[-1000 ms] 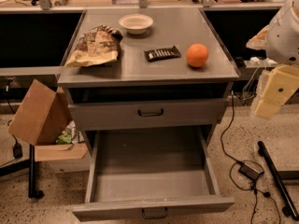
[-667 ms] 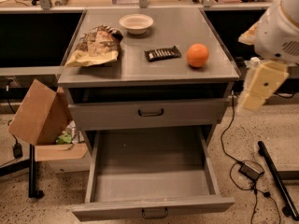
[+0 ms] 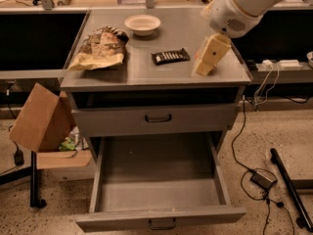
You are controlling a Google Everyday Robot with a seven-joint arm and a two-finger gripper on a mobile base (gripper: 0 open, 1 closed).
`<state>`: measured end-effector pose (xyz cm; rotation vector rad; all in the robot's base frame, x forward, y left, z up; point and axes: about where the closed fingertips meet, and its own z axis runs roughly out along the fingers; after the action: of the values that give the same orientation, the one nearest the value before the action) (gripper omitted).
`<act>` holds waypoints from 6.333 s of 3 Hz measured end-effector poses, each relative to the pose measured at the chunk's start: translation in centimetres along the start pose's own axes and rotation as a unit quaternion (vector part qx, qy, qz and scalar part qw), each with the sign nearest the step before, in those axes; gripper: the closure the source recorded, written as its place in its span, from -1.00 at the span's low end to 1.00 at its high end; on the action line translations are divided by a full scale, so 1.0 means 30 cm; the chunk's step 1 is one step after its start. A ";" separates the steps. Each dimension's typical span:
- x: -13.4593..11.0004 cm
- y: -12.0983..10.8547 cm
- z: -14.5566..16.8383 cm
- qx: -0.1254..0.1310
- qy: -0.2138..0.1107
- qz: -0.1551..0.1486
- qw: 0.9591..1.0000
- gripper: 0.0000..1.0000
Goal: Place brown chip bag into middle drawer
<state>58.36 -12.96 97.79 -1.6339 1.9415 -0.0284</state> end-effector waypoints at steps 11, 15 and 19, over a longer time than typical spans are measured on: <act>-0.595 -0.286 0.853 -0.152 -0.161 0.178 0.959 -1.00; -0.681 -0.248 0.868 -0.150 -0.124 0.146 0.970 0.76; -0.679 -0.263 0.599 -0.081 -0.161 0.106 0.978 1.00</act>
Offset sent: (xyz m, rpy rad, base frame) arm 0.0506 0.0472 -0.0007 0.1370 -0.0215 0.0793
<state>74.83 9.82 94.58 -1.4161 1.8881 0.4628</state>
